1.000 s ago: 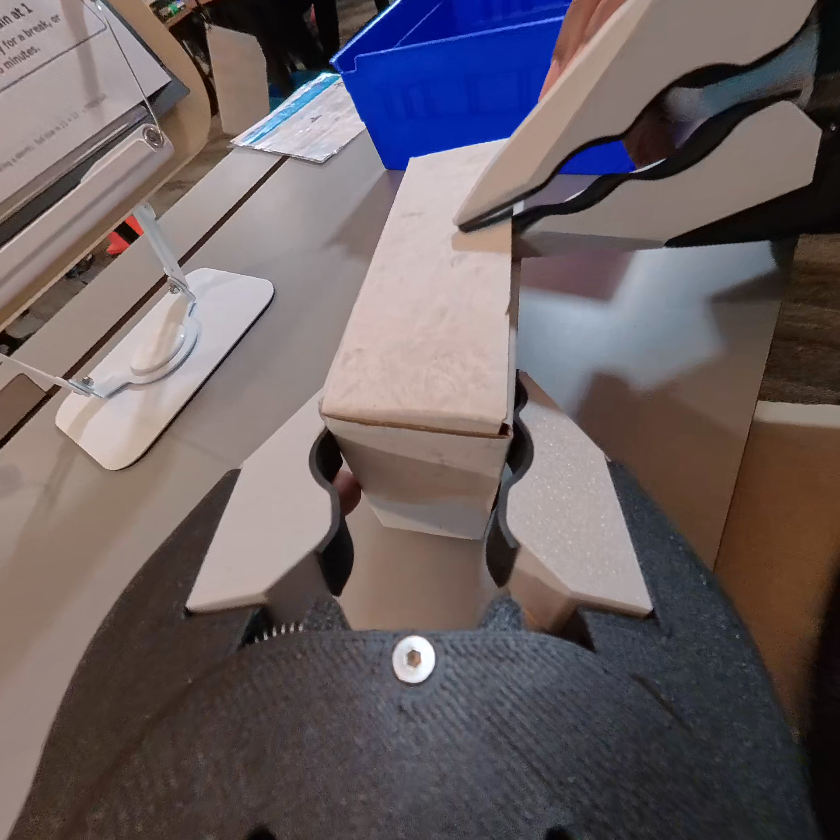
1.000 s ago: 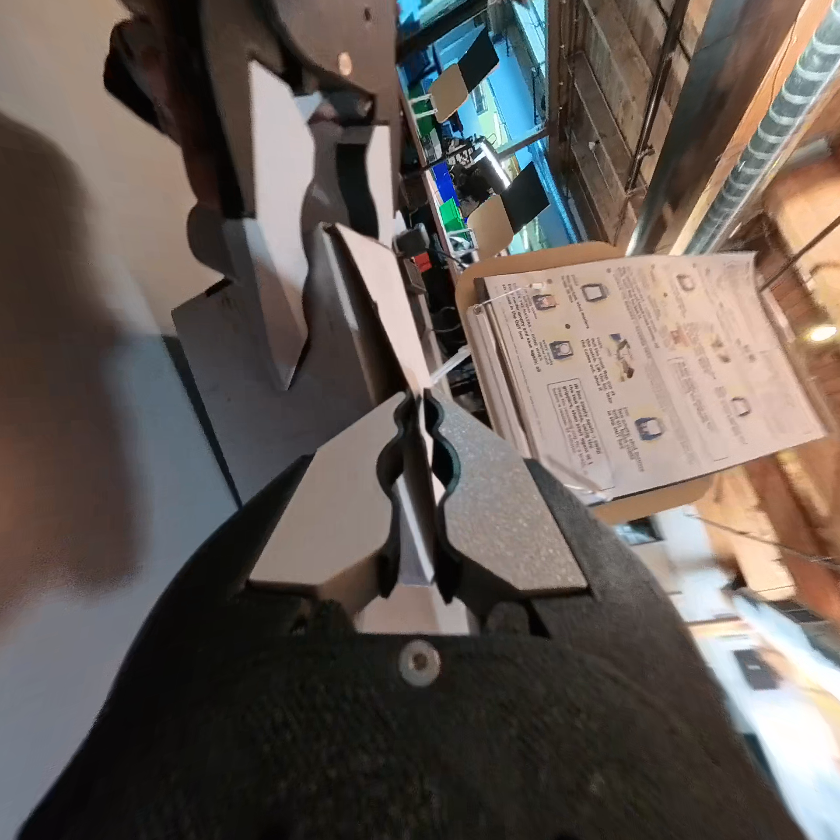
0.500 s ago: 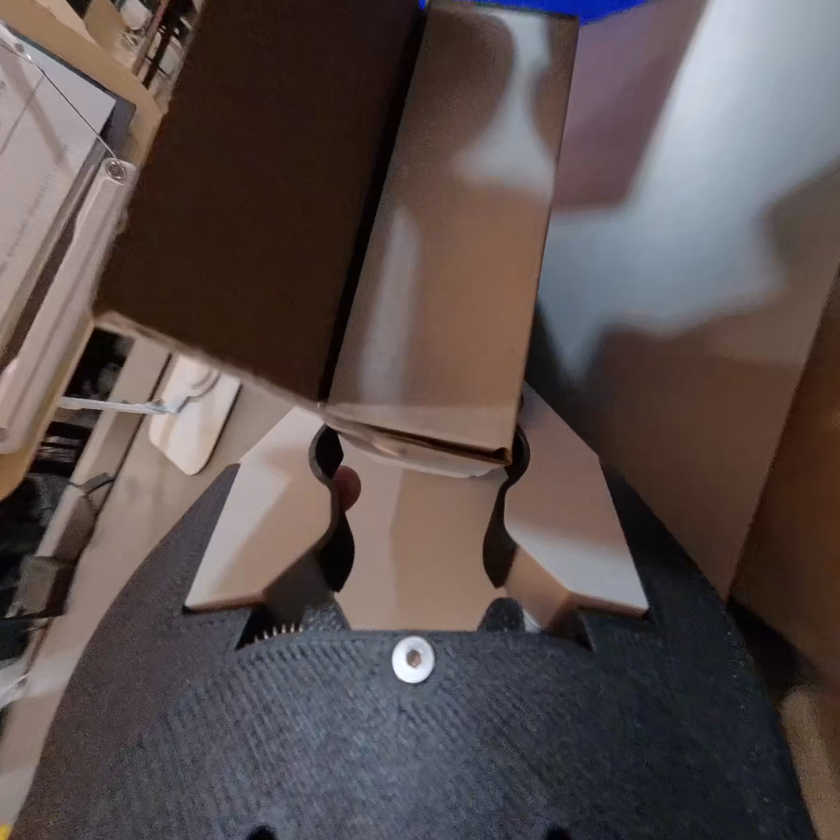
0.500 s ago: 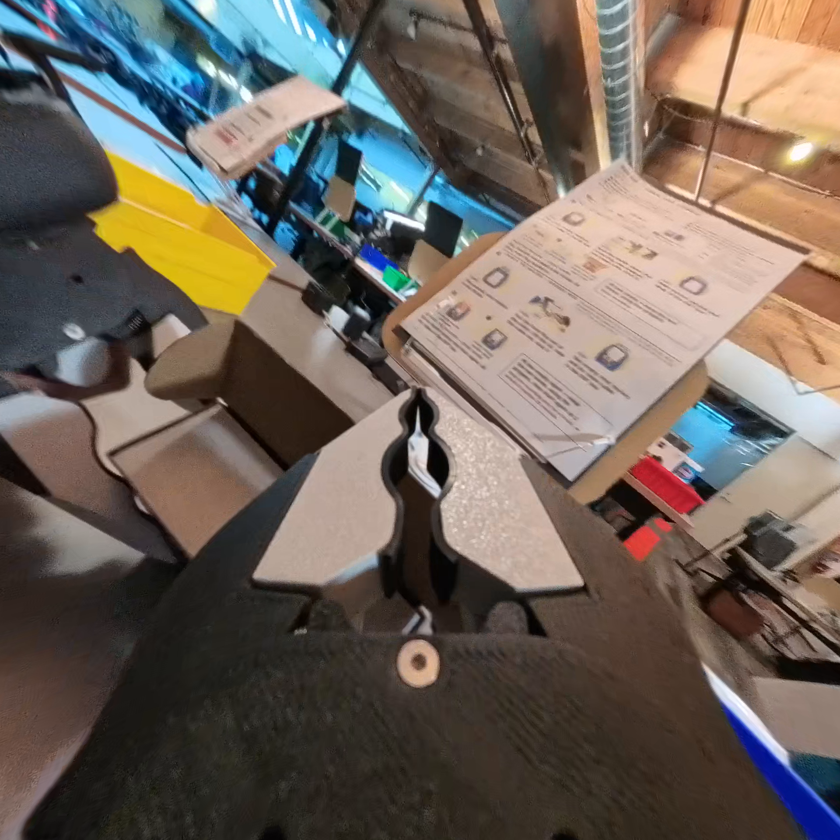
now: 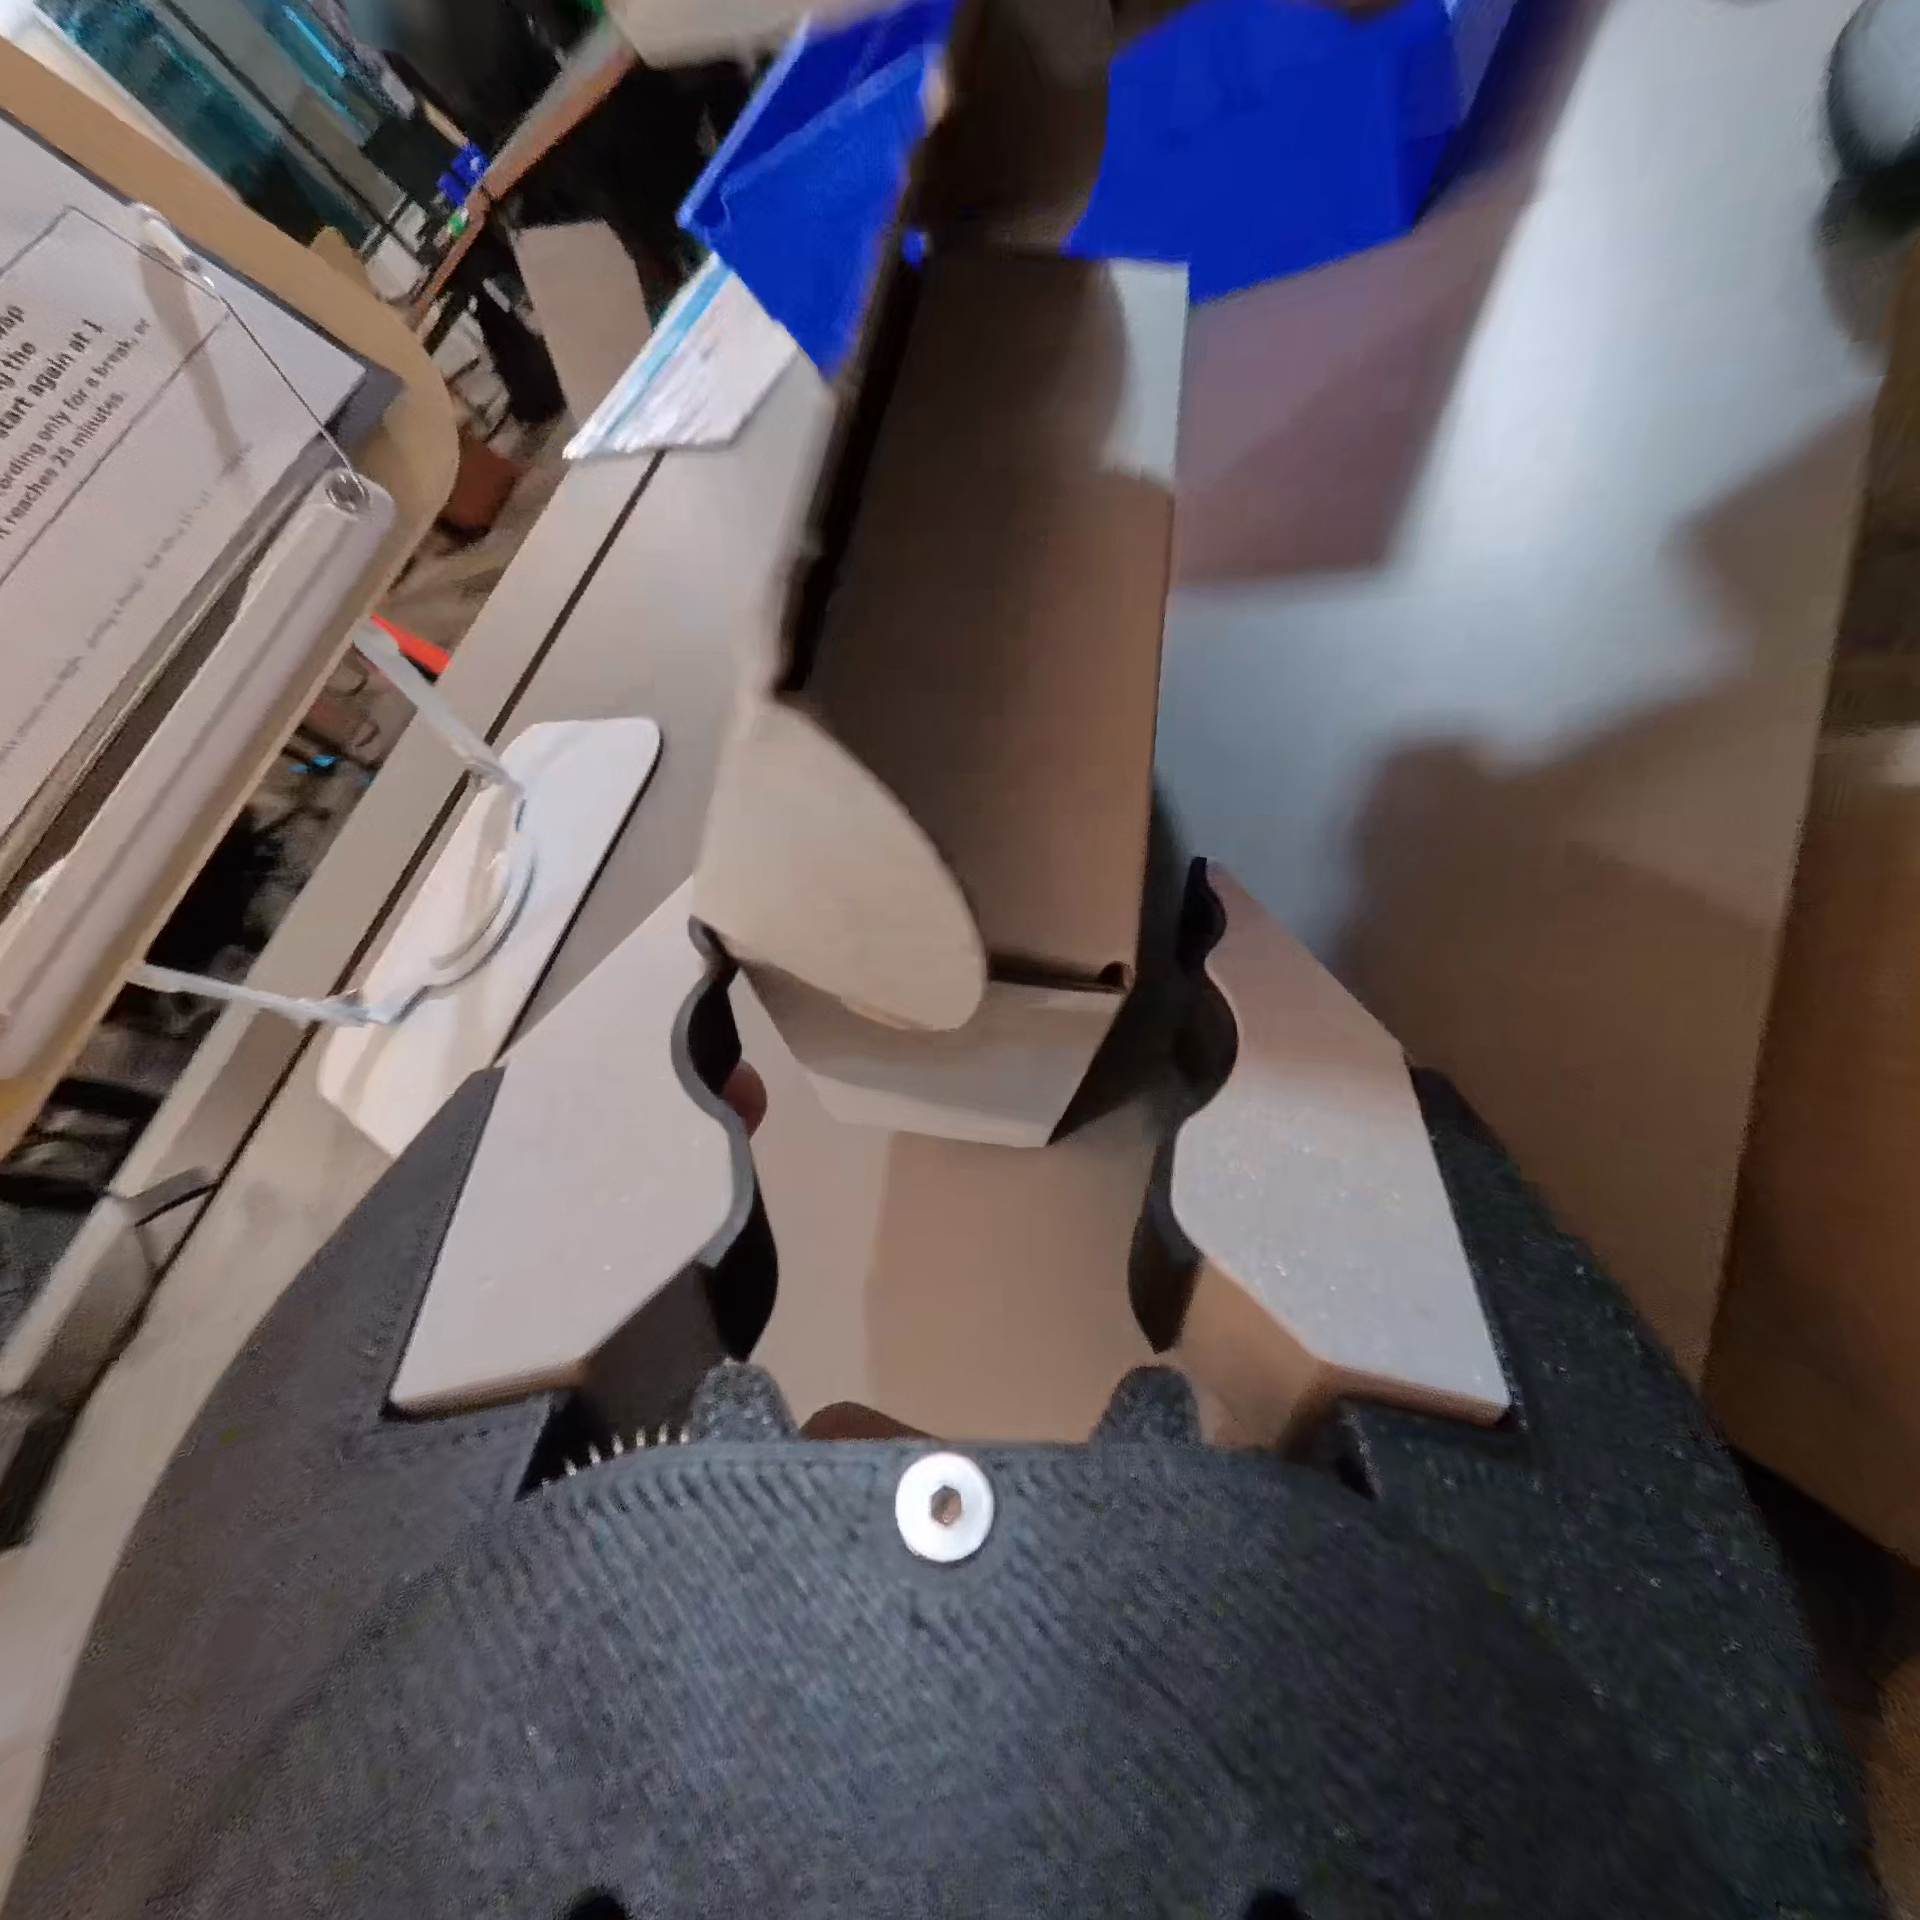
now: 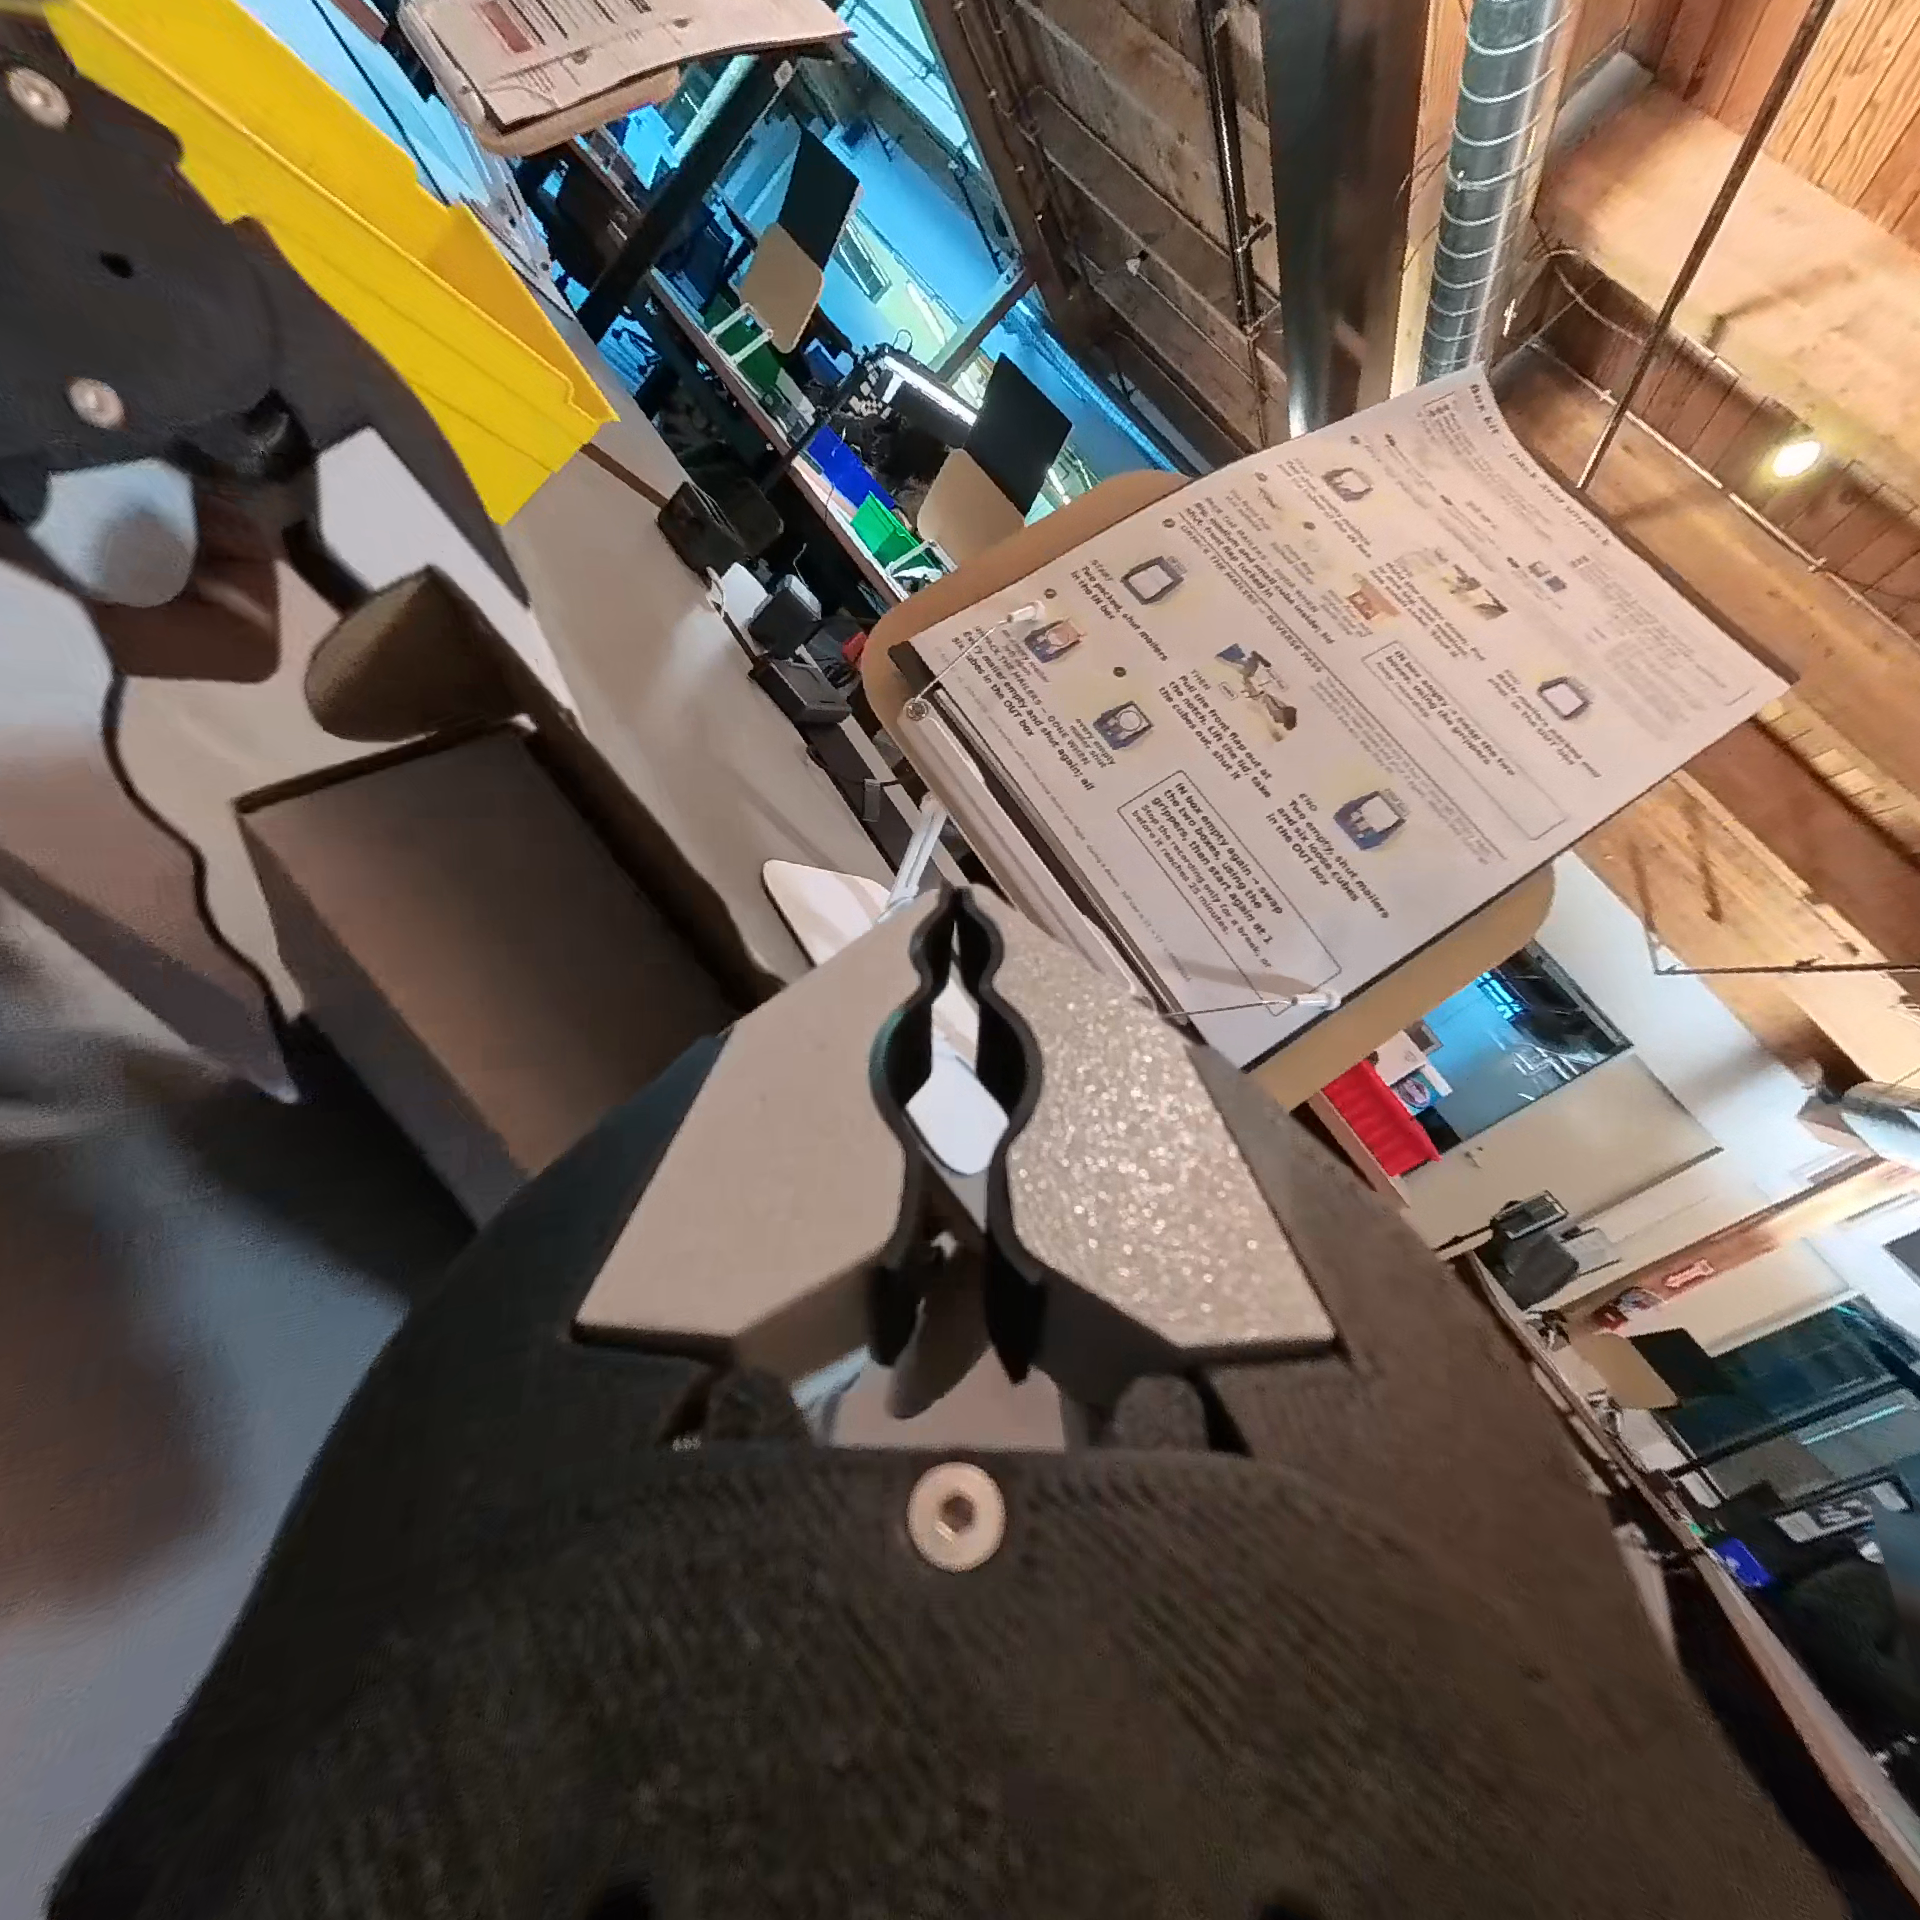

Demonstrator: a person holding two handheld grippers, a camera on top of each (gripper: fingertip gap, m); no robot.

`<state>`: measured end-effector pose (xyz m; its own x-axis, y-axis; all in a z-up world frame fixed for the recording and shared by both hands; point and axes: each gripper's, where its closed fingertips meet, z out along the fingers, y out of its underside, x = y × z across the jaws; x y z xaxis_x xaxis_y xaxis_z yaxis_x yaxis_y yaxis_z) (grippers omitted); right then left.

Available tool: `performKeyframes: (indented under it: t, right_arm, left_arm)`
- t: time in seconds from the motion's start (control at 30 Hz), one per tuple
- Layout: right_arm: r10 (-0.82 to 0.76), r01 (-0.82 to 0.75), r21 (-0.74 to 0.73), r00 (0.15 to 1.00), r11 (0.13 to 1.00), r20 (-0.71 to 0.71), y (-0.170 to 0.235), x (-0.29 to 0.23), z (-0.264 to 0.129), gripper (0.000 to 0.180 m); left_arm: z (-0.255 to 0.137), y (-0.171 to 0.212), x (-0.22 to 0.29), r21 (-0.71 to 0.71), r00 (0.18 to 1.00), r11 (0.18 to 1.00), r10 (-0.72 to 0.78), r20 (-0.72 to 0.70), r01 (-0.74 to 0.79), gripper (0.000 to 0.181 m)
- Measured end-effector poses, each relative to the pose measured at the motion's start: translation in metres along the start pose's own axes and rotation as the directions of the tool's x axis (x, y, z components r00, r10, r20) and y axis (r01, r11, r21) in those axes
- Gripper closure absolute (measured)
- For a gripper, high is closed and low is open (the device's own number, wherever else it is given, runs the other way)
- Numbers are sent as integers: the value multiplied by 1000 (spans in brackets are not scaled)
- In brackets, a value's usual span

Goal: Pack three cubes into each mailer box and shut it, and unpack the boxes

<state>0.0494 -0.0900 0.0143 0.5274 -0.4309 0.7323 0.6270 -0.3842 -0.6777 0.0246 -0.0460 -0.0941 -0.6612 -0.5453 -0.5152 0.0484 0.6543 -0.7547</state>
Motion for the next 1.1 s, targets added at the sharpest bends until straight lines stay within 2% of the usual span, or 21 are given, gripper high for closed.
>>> performKeyframes:
  t: [0.17, 0.23, 0.33, 0.43, 0.53, 0.6, 0.7, 0.8, 0.93, 1.03, 1.1]
  right_arm:
    - [-14, 14, 18, 1000, 1000, 4, -2, -7, 0, 180]
    - [-17, 17, 30, 1000, 999, 8, -5, -11, -1, 180]
    - [-35, 35, 32, 999, 999, 18, -6, -15, -3, 180]
    - [-77, 76, 51, 997, 996, 11, -16, -17, -11, 180]
    - [-140, 137, 127, 990, 982, 12, -41, -29, -24, 180]
    - [-131, 123, 135, 990, 983, 47, -49, -44, -26, 179]
    - [3, -3, -8, 996, 1000, 88, -26, -58, -14, 171]
    - [151, -145, -152, 988, 978, 27, 10, -49, -8, 165]
    - [407, -394, -253, 913, 883, -1, 43, -40, -11, 156]
    - [571, -533, -273, 817, 801, 80, 41, -51, -16, 175]
    - [597, -552, -286, 796, 783, 96, 40, -53, -19, 176]
  left_arm:
    - [-25, -26, -17, 202, 987, 966, -148, -66, 159, 101]
    - [-28, -28, -26, 236, 992, 964, -124, -16, 125, 121]
    - [-25, -28, -33, 232, 995, 970, -88, 55, 73, 145]
    - [-19, -29, -36, 214, 993, 972, -107, 50, 94, 146]
    - [-17, -31, -49, 222, 985, 968, -140, 96, 116, 155]
    - [-15, -33, -52, 224, 983, 964, -166, 81, 145, 157]
    - [-12, -36, -52, 225, 985, 965, -156, 67, 138, 161]
    - [-8, -40, -47, 226, 991, 968, -127, 50, 113, 162]
    - [-5, -45, -44, 236, 994, 967, -104, 38, 92, 163]
    - [-5, -48, -48, 254, 991, 961, -123, 48, 107, 165]
    - [-7, -49, -55, 265, 987, 956, -146, 66, 124, 168]
